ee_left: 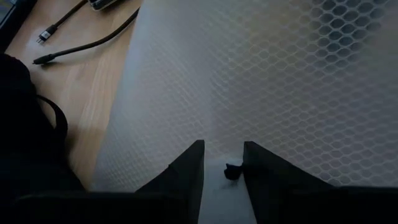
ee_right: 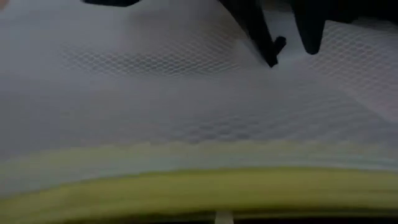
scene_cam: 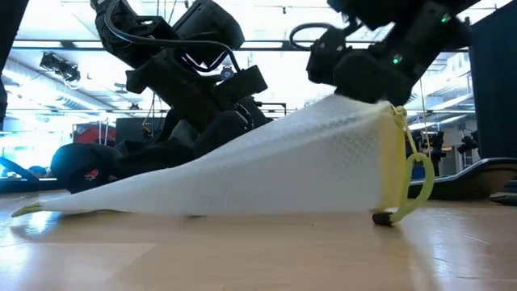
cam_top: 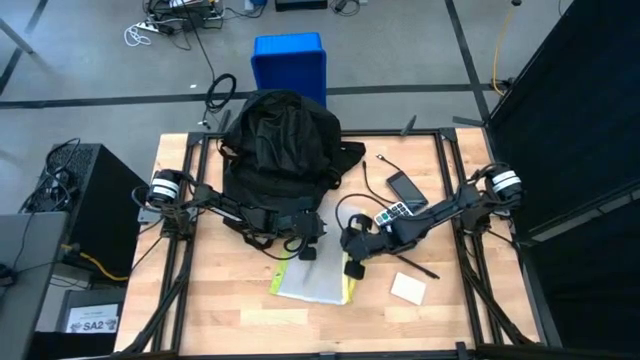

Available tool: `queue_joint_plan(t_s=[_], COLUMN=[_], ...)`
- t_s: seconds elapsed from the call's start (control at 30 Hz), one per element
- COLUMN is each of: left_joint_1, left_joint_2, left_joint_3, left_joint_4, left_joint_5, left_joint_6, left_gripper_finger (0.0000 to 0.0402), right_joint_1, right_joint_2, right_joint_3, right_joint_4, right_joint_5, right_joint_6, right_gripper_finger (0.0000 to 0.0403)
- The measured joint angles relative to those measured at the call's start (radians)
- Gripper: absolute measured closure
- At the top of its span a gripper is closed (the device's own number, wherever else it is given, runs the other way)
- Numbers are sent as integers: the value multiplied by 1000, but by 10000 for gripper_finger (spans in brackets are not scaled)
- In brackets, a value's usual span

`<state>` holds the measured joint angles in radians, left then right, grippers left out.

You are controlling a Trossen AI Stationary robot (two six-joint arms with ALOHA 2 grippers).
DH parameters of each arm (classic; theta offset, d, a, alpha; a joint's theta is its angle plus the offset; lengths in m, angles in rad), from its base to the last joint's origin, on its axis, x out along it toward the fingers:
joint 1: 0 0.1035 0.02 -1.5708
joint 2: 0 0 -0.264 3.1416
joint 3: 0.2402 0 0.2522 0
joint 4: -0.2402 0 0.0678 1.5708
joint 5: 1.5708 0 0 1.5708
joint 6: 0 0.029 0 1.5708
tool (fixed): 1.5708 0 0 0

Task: Unpack backpack
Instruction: Remove the white charger adapter from the yellow zipper pouch

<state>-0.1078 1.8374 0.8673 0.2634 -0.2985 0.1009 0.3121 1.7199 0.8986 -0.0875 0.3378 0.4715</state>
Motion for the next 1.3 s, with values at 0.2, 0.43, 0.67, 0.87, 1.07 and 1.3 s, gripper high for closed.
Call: queue_joint_plan(t_s=[0.2,0.43,0.67,0.87,1.07,1.3], left_joint_1=[-4,-19,-18,-18,-63,-86], left_joint_2=[-10,-64,-61,-63,-153,-186], left_joint_3=[-1,-4,-2,-2,-7,-5], left_joint_4=[-14,-118,-143,-146,-179,-313], left_joint_5=[0,-60,-93,-96,-120,-208], left_joint_6=[0,-18,-27,-22,-3,-75], left_gripper_finger=[315,315,315,315,315,315], right_joint_1=[1,-2,-15,-36,-44,-45], right_joint_2=[15,36,63,113,142,141], right_joint_3=[0,1,0,1,5,2], right_joint_4=[-1,9,47,75,96,110], right_joint_5=[30,35,39,24,4,-1], right_joint_6=[5,-28,-38,-37,-17,-28], right_gripper_finger=[391,307,179,119,125,136])
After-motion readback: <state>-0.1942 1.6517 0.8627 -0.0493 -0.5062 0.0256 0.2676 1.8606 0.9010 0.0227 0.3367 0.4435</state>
